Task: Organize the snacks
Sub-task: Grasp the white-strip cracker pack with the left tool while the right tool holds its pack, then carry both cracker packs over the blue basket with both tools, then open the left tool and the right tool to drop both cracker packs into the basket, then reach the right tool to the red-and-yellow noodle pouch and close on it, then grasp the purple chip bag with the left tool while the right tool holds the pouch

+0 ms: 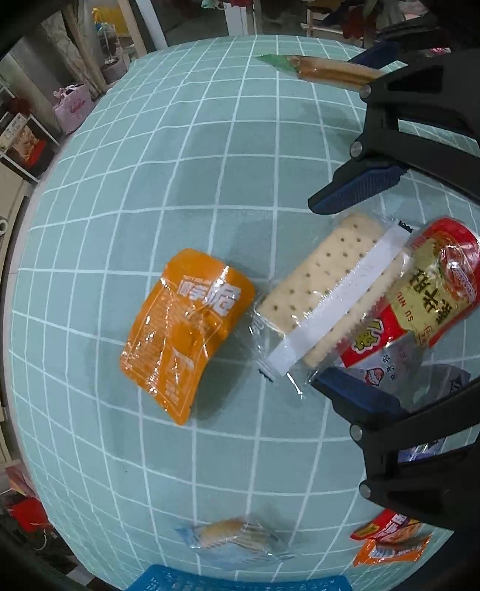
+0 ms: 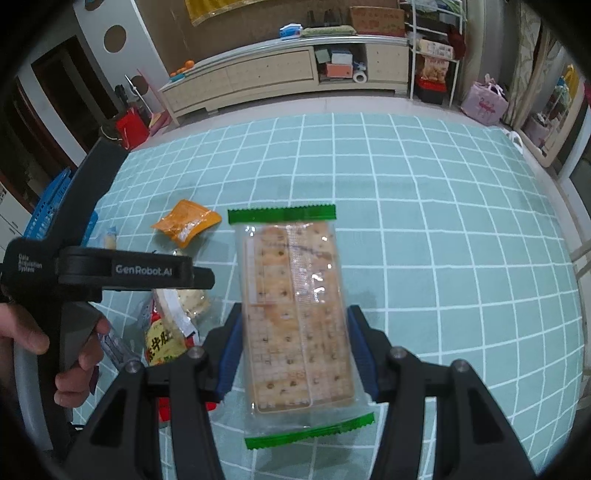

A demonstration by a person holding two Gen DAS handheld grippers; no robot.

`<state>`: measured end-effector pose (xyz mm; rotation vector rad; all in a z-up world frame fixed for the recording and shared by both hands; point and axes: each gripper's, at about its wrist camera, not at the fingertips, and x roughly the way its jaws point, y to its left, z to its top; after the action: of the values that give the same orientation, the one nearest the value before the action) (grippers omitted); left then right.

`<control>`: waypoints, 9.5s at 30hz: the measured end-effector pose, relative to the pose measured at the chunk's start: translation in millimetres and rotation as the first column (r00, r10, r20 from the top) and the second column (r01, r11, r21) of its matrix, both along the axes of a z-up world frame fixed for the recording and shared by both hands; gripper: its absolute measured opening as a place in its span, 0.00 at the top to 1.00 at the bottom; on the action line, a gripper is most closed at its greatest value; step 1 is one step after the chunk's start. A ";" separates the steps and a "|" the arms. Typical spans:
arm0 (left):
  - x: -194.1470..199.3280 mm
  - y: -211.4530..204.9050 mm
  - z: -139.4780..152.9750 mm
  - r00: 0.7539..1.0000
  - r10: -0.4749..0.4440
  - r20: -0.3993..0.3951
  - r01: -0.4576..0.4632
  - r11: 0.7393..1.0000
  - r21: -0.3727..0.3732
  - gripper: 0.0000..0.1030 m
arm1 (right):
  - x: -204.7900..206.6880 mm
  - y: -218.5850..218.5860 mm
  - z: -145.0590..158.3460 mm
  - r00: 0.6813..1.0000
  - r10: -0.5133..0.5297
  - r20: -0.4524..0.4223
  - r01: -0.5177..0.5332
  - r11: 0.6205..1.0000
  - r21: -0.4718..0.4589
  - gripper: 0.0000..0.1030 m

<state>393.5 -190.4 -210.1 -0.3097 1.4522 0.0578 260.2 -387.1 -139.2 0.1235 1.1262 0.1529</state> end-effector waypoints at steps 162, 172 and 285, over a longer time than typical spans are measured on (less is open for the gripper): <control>-250.5 345.4 178.3 0.872 -0.160 0.463 0.058 0.972 0.226 0.38 | -25.7 416.4 91.7 0.874 0.484 0.049 -0.463 0.858 -0.223 0.15; -272.2 299.7 193.3 0.816 -0.256 0.518 0.135 0.956 0.259 0.22 | -54.6 355.5 109.2 0.924 0.373 0.089 -0.359 0.923 -0.141 0.15; -186.8 94.8 9.9 0.795 -0.578 0.182 0.528 0.808 0.261 0.19 | -122.1 153.9 -20.6 1.000 0.008 0.016 -0.007 1.000 -0.011 0.60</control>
<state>206.6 -95.7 -200.3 0.2797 1.2180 -0.3086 138.1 -233.2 -159.8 0.1080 1.1118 0.1539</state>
